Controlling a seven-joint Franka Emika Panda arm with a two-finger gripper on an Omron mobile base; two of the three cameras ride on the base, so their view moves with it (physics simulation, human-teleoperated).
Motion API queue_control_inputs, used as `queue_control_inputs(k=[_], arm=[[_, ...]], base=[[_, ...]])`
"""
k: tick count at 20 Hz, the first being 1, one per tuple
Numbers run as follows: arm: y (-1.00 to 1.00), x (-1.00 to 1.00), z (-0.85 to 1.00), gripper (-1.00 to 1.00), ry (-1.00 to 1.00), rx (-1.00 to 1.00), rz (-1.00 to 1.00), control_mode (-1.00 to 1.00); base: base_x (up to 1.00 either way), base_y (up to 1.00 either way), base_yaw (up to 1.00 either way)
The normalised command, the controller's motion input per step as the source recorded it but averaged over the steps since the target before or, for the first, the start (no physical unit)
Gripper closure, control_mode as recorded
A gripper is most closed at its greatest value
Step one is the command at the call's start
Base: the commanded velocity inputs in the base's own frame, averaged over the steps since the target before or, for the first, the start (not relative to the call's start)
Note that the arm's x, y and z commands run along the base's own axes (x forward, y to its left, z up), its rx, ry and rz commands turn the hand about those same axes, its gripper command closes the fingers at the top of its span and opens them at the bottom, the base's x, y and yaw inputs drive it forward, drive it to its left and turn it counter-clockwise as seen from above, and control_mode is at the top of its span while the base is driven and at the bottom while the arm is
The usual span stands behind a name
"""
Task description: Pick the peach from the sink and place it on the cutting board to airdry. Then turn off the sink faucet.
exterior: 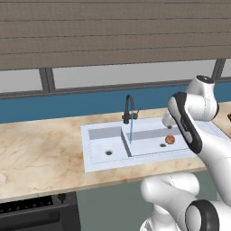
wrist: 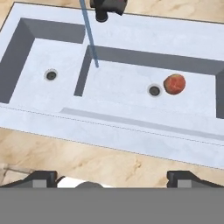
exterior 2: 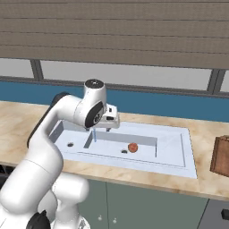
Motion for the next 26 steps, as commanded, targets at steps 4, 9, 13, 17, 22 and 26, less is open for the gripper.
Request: queue_control_inputs(k=[4,9,13,17,22,26], arm=[[-0.19,0.06,-0.11,-1.00,0.00,0.00,-0.06,-1.00],[-0.13,0.10,-0.14,-1.00,0.00,0.00,-0.05,-1.00],[-0.08,0.10,-0.19,-1.00,0.00,0.00,-0.02,-1.00],[-0.02,0.19,-0.28,-1.00,0.00,-0.02,-0.01,-1.00],[-0.09,0.17,-0.29,-1.00,-0.02,-0.04,0.00,-1.00],[-0.13,0.18,-0.25,-1.00,-0.03,-0.03,0.00,-1.00]], base=[[0.00,0.00,0.00],[0.00,0.00,0.00],[0.00,0.00,0.00],[0.00,0.00,0.00],[0.00,0.00,0.00],[0.00,0.00,0.00]])
